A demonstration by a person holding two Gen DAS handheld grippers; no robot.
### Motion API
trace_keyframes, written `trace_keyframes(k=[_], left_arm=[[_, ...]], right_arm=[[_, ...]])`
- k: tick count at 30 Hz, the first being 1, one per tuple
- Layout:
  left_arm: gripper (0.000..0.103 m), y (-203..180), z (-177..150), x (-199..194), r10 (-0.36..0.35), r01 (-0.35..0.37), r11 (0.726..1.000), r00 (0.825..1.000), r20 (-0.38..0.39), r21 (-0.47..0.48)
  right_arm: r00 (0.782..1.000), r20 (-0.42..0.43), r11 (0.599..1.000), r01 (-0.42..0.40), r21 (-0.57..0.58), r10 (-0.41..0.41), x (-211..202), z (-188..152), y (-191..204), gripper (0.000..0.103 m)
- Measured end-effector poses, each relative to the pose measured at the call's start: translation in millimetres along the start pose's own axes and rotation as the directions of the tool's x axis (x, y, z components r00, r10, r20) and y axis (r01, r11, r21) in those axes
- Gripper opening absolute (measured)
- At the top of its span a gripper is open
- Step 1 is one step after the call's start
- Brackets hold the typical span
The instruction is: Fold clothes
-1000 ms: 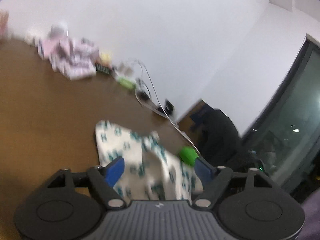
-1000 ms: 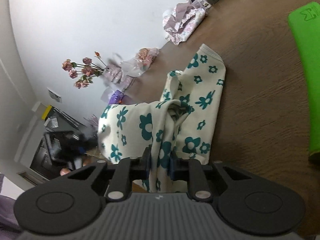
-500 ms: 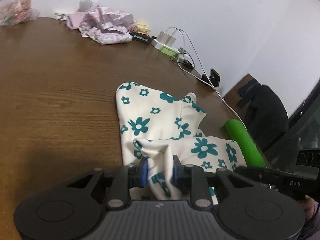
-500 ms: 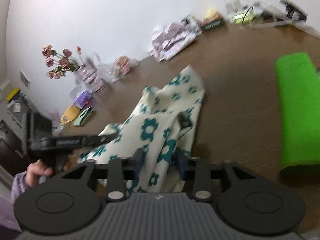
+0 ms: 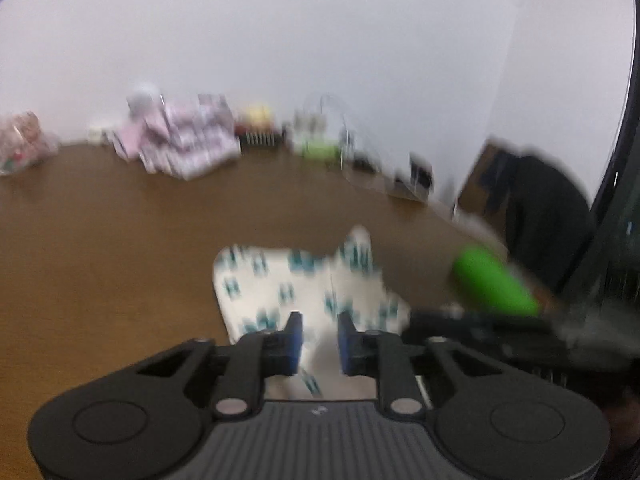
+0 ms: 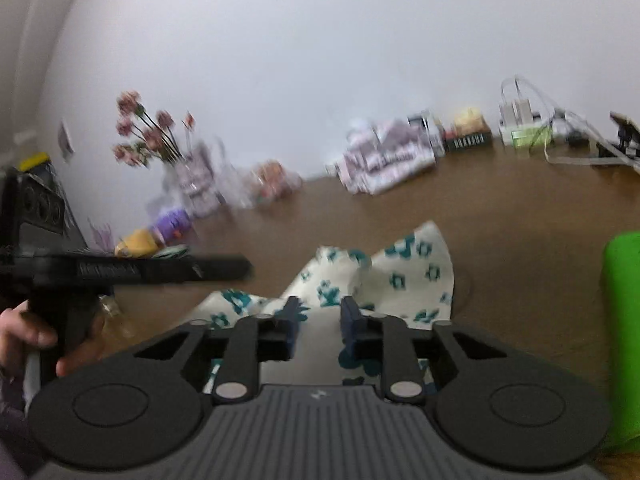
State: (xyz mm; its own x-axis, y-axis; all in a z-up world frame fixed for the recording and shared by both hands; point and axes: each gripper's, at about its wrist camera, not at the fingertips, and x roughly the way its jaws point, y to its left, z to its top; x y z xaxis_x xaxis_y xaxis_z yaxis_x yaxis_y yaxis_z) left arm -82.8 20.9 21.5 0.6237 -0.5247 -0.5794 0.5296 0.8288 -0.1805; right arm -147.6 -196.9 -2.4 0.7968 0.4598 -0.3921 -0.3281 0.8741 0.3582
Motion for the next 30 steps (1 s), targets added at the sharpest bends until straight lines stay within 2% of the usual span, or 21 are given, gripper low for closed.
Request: trace_keyframes(k=[3,7,9,10,11,14,16,18,20,21,22,23,24,25,27,28,30], left_arm=[[0.017,4.3,-22.4,5.2,0.022,-0.022,1.000,1.000,-0.021,0.001],[0.017,14.3,-23.5,-10.8,-0.012,0.012,0.999,1.000,0.001,-0.030],[0.025,15.5,-18.8,-17.0,-0.024,0.024,0.999,0.999,0.025,-0.029],[0.034,15.6,-16.6,-16.9,-0.019,0.019,0.999,0.999,0.032,-0.028],[0.038,15.4,-16.4,-11.6,-0.002,0.002,1.000,1.000,0.027,-0.024],[0.039,12.0,-22.9,8.3,0.052,-0.052,0.999,0.999,-0.007,0.009],[0.039,16.5,-23.6,5.1,0.034,-0.034,0.999,0.999,0.001,0.002],[0.045,24.7,-19.7,-7.4,0.020,-0.020,1.000,1.000,0.010,-0.010],[0.059,30.7,-16.4,-22.1,0.005,-0.005,1.000,1.000,0.031,-0.006],[0.063,28.7,-16.4,-30.4,-0.012,0.011,1.000,0.999,0.040,0.029],[0.071,26.7,-16.4,-38.7,-0.030,0.027,0.998,0.998,0.048,0.064],[0.075,23.4,-17.1,-46.4,-0.054,0.048,0.993,0.997,0.056,0.109],[0.076,17.1,-19.8,-52.9,-0.095,0.082,0.981,0.993,0.064,0.178],[0.077,9.7,-23.9,-59.5,-0.145,0.123,0.959,0.987,0.071,0.254],[0.086,-3.5,-32.8,-66.5,-0.211,0.169,0.911,0.975,0.073,0.377],[0.087,-9.5,-37.6,-67.3,-0.225,0.174,0.888,0.972,0.072,0.426],[0.087,-18.7,-45.1,-61.1,-0.197,0.140,0.862,0.978,0.068,0.488]], right_arm=[[0.998,-0.063,0.999,-0.008,-0.038,0.005,7.8,-4.5,0.3,0.021],[0.996,-0.085,0.998,-0.036,-0.048,0.031,1.1,-3.9,-1.4,0.022],[0.996,-0.080,0.996,-0.047,-0.072,0.041,-6.0,-2.1,-2.1,0.022],[0.996,-0.078,0.995,-0.052,-0.084,0.045,-9.6,-1.2,-2.4,0.022],[0.996,-0.076,0.994,-0.057,-0.097,0.050,-13.1,-0.3,-2.8,0.022],[0.996,-0.069,0.988,-0.073,-0.133,0.064,-23.8,2.4,-3.8,0.023],[0.995,-0.065,0.984,-0.083,-0.158,0.074,-30.9,4.1,-4.5,0.023],[0.995,-0.061,0.979,-0.093,-0.182,0.084,-38.0,5.9,-5.2,0.031],[0.994,-0.058,0.973,-0.103,-0.206,0.093,-45.1,7.7,-5.9,0.067],[0.994,-0.056,0.970,-0.108,-0.218,0.098,-48.7,8.6,-6.2,0.076],[0.993,-0.054,0.967,-0.113,-0.230,0.103,-52.2,9.5,-6.6,0.091],[0.989,-0.070,0.941,-0.144,-0.307,0.129,-58.5,6.1,0.9,0.096],[0.983,-0.092,0.902,-0.180,-0.391,0.157,-65.2,2.0,9.8,0.096],[0.979,-0.115,0.858,-0.202,-0.473,0.167,-69.6,-4.3,17.8,0.096],[0.973,-0.167,0.806,-0.224,-0.548,0.157,-67.5,-12.1,24.8,0.092],[0.971,-0.189,0.796,-0.229,-0.560,0.147,-64.5,-14.8,25.5,0.088],[0.965,-0.229,0.782,-0.239,-0.576,0.127,-56.4,-19.1,24.3,0.078]])
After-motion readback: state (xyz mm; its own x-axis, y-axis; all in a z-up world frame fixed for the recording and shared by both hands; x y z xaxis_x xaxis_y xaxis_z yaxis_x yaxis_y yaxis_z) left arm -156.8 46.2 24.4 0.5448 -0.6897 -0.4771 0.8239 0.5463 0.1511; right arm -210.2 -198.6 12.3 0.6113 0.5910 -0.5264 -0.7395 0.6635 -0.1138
